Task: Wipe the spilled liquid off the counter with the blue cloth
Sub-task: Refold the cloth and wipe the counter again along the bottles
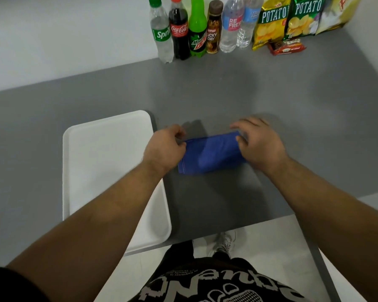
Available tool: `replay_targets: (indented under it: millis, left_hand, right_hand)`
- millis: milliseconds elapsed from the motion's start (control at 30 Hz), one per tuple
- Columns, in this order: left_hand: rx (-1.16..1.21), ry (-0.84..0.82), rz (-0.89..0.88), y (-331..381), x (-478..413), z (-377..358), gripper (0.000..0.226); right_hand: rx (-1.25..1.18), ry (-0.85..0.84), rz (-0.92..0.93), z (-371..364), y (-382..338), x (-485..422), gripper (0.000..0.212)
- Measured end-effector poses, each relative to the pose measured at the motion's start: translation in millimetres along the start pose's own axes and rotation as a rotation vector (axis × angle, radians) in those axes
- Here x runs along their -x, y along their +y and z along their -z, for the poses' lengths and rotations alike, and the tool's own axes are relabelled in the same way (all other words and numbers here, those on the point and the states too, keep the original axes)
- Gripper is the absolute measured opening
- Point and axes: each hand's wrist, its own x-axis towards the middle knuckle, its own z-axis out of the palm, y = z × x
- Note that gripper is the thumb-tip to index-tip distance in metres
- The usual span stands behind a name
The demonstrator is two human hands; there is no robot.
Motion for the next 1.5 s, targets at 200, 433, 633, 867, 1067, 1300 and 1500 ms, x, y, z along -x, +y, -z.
replay_targets:
  millis: [200,433,633,867,1067,1300,1500]
  left_hand:
    - [-0.053,0.13,0.054,-22.7,24.5,-9.1,0.022]
    - [-0.133,0.24,0.043,-58.9,45.5,5.4,0.018]
    - [-0.217,0.193,-0.038,-93.5,31.2,24.9,0.023]
    - [-0.315,0.166,-0.185,-123.2,5.1,32.3,0.039]
    - [-0.329,0.227,-0.303,-141.9,2.8,23.9,0.041]
    - [-0.328,0.304,-0.367,-147.7,1.4,16.4,0.041]
    - [-0.318,0.312,-0.378,-150.0,-0.6,14.2,0.039]
  right_hand:
    - [0.116,-0.323,0.477,-25.9,-7.0,-4.0,0.044]
    - [0.116,-0.245,0.154,-43.7,-34.3,53.7,0.046]
    - [0.208,-0.215,0.086,-64.7,-77.7,89.0,0.045]
    - [0.275,-0.316,0.107,-100.2,-87.8,92.5,0.075]
    - [0.247,-0.273,0.063,-127.0,-131.5,98.6,0.074]
    - [0.168,-0.292,-0.014,-141.9,-143.8,41.8,0.063]
    - [0.16,-0.258,-0.018,-143.9,-139.8,-20.3,0.065]
